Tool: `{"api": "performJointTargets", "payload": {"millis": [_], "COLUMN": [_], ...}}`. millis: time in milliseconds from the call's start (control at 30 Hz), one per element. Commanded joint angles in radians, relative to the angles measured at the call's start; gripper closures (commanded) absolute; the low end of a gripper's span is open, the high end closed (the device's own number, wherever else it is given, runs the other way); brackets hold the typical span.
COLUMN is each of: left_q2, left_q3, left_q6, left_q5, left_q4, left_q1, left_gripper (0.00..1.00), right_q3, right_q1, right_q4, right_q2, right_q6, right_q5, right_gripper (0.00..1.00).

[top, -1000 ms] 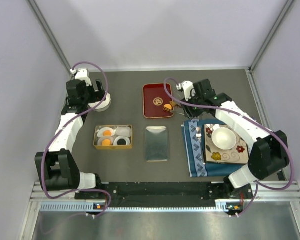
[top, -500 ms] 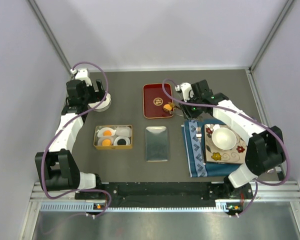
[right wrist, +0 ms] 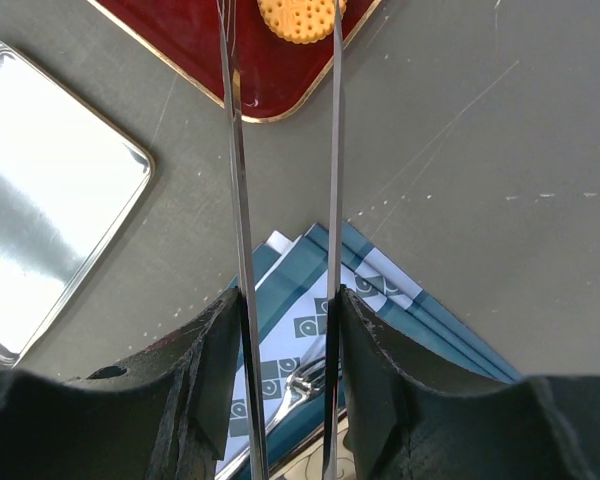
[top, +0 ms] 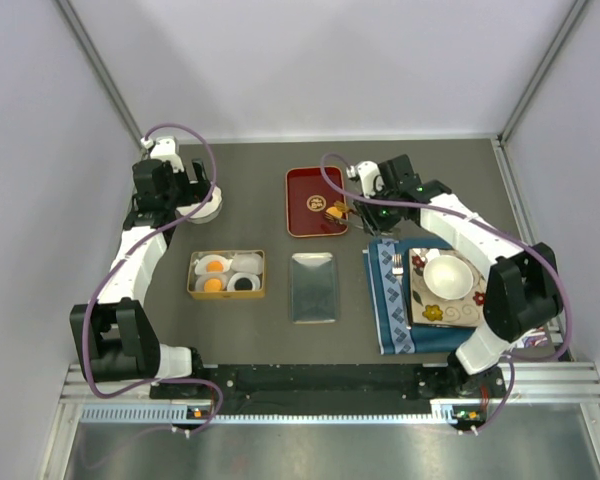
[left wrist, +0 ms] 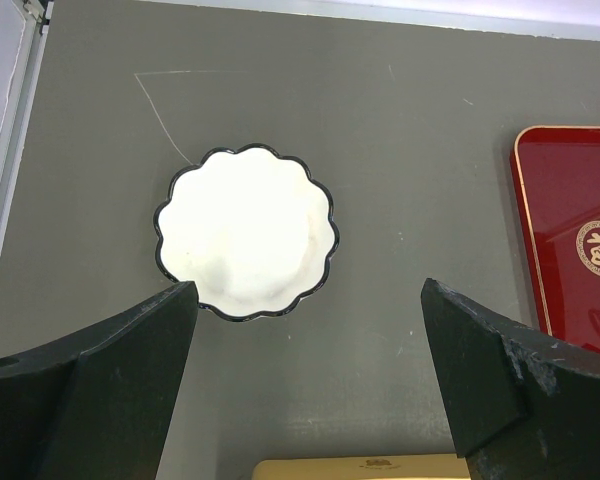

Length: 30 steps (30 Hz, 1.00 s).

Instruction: Pack the cookies

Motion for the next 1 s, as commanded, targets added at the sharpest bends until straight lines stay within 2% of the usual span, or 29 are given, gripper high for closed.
{"api": "performJointTargets", "payload": {"millis": [0,467,967], "left_q2": [0.002,-0.001,-0.009], "left_q3": [0.013,0.013,0.01], "left_q6": [0.011,0.012,0.009], "left_q5": [0.003,0.0,0.006], "left_q4": [0.039,0.039,0.037], "left_q1": [0.006,0.006,0.006], "left_gripper": [0.01,0.01,0.01], "right_q3": [0.064,0.122,0.131], "right_q1": [-0.008,0.034,0.038], "right_q4": [0.032,0.036,0.038], "right_q2": [0.013,0.059,-0.031], "right_q6": [-0.004,0.002,0.014], "right_q5": [-0.034,-0.04,0.021], "right_gripper": [0.58,0.59,0.59]}}
